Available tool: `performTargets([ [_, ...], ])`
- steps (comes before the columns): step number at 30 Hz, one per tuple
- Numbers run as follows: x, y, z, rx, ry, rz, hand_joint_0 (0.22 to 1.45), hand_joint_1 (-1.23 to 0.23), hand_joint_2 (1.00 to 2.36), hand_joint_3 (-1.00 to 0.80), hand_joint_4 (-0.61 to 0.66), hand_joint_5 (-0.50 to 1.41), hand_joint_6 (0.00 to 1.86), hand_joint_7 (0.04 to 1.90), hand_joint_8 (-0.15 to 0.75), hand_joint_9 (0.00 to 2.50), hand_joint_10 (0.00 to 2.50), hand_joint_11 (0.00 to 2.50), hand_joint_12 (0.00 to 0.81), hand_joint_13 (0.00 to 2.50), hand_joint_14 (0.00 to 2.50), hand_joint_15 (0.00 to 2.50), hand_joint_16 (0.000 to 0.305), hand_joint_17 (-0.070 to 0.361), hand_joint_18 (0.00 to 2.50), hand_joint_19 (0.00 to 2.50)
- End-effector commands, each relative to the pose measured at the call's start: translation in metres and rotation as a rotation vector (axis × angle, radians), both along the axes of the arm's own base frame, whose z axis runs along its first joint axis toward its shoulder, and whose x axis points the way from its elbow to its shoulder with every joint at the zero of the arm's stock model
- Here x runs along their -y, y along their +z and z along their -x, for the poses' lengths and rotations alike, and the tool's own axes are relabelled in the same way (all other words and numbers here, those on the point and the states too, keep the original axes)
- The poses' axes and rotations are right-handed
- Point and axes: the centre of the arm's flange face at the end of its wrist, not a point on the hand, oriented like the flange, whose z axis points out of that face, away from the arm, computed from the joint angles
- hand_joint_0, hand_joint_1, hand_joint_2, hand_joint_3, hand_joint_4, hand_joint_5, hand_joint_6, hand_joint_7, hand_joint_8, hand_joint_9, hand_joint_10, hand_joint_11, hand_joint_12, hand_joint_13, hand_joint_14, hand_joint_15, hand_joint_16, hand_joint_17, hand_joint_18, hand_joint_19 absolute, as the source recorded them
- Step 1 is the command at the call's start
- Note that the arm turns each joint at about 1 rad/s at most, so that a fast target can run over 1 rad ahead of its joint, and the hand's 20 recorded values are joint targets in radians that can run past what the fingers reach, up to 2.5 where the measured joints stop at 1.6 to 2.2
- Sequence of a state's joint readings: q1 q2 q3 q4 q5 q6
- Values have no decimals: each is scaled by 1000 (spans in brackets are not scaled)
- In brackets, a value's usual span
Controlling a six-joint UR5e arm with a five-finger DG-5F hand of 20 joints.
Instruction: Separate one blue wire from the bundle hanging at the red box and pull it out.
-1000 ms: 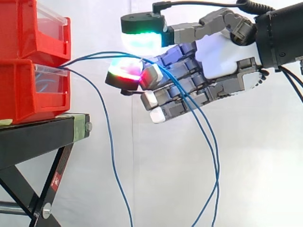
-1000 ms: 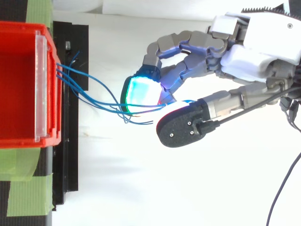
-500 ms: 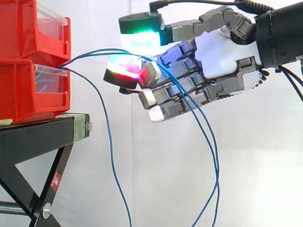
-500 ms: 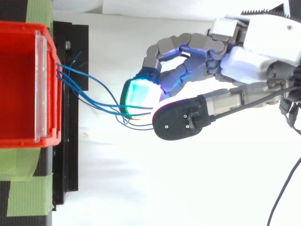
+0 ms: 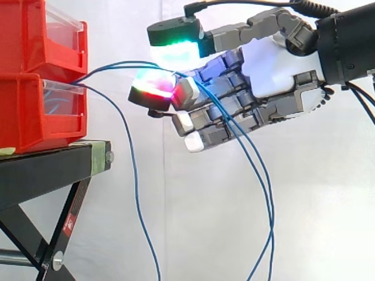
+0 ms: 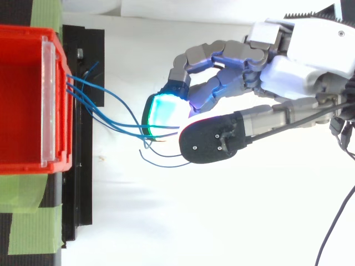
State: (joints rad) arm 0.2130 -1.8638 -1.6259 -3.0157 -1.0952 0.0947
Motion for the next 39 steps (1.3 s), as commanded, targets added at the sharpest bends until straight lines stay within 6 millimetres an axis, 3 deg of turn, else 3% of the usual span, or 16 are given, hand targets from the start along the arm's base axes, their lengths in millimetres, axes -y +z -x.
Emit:
performTargets([
  [1,0,0,0,0,0,0,637,-749,1036,-16,86,-231,879,1170,296,415,16,1352,384,619,18,1416,44,99,483,751],
  [7,-1,0,0,0,2,0,576,-675,1022,37,-76,-191,835,1282,231,564,21,1137,398,659,17,1377,46,104,488,753],
  [17,-1,0,0,0,2,1,557,-626,1028,37,-116,-160,782,1385,214,660,23,1123,374,683,22,1354,43,97,483,774],
  [27,-2,0,0,1,4,1,600,-745,1035,8,63,-210,846,1216,273,591,22,1259,379,672,22,1385,43,96,494,735],
  [39,-1,0,0,-1,2,3,589,-751,1036,8,83,-203,842,1192,309,719,10,1530,374,788,13,1543,41,91,550,741],
])
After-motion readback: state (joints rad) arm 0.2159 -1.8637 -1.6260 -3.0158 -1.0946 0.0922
